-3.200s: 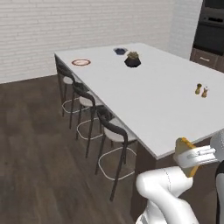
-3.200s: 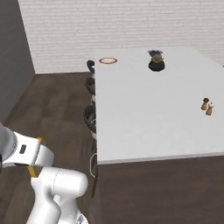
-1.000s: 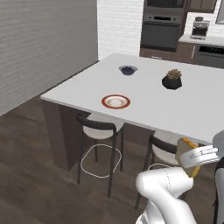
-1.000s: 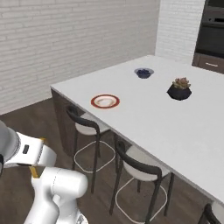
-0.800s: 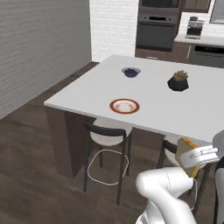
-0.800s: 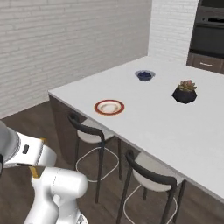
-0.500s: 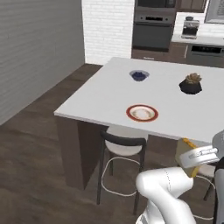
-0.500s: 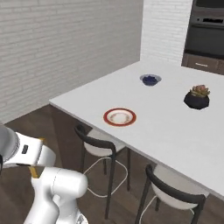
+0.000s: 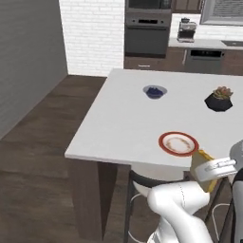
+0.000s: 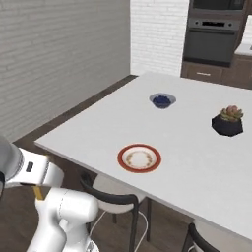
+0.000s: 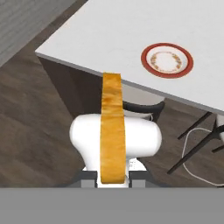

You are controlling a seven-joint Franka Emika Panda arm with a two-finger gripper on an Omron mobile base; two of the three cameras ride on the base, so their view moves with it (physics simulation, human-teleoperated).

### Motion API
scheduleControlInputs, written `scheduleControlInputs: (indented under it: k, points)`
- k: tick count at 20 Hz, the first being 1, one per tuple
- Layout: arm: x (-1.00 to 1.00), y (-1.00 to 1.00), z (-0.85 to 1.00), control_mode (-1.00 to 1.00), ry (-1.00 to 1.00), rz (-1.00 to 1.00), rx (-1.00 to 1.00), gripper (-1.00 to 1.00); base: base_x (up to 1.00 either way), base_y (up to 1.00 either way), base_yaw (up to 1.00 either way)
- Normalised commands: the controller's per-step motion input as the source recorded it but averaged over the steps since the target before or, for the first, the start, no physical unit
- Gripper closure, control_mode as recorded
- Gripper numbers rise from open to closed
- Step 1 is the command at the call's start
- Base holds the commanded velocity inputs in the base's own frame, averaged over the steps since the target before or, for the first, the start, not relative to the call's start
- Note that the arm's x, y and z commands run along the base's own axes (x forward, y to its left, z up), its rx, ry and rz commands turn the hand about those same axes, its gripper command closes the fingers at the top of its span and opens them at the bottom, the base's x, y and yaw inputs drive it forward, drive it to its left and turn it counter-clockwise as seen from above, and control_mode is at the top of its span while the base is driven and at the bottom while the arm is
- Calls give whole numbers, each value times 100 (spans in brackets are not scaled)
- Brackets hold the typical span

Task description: Start the toaster. Once the lever pops up, take the bread to the plate on the dining counter.

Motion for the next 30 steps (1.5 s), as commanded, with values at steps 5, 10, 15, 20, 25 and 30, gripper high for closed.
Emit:
scheduleControlInputs:
  k: [5, 10, 15, 20, 25, 30]
  points:
    - [0, 0, 0, 100, 0, 0, 0, 100, 68, 37, -32]
    - [0, 0, 0, 100, 0, 0, 0, 100, 27, 9, -15]
    - [16, -2, -1, -100, 0, 0, 0, 100, 40, -2, -1]
    - [86, -20, 0, -100, 1, 13, 0, 100, 0, 0, 0]
    - [100, -21, 0, -100, 7, 16, 5, 100, 0, 0, 0]
    - [100, -9, -10, -100, 12, 11, 1, 100, 0, 0, 0]
